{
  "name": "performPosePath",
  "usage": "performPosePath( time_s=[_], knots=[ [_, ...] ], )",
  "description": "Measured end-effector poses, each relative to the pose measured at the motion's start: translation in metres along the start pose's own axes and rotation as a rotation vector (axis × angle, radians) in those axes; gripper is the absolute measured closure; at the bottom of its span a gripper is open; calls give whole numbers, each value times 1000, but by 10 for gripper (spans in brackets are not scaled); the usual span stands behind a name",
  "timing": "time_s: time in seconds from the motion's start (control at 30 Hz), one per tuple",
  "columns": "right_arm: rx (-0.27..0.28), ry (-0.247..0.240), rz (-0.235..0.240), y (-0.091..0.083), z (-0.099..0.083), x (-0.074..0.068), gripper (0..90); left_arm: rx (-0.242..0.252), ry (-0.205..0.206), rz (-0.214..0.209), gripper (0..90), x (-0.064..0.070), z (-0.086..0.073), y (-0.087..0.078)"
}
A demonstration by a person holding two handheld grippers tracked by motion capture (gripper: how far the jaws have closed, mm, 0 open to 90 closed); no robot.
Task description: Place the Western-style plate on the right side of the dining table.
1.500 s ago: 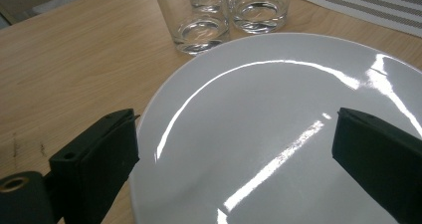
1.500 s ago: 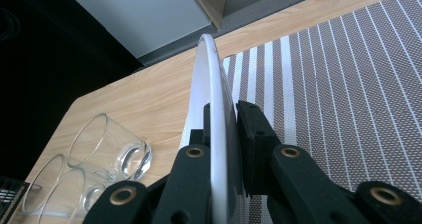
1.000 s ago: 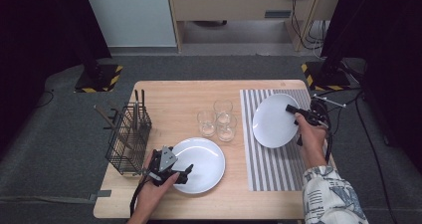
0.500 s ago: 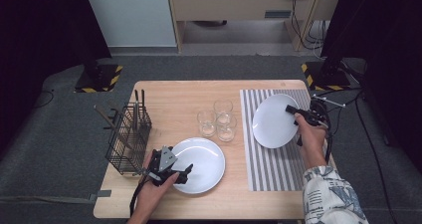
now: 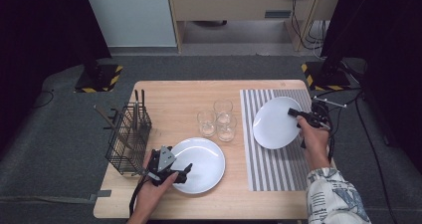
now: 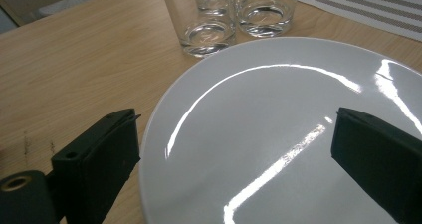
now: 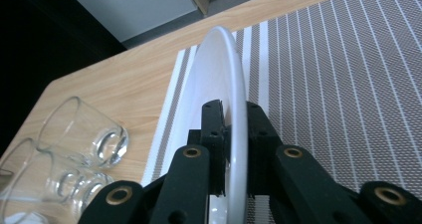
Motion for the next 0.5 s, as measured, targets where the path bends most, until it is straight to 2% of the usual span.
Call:
performPosePath(
  time_s=[0.23,0.5],
  knots=[
    [-7,12,30,1,-6,12,806,16,-13,9,44,-4,1,-4],
    [-24,-5,38,6,-14,27,764,12,-19,18,44,-7,0,-3]
  ],
)
Point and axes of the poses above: each handheld gripper's, and its own axes: y roughly forward along the jaws, z roughly out of its top, x roughly to its right, the point moved 8 cm from there along y, roughly forward along the jaws, and after that the axes turned 11 degrees about -z, right-handed, at the moved point
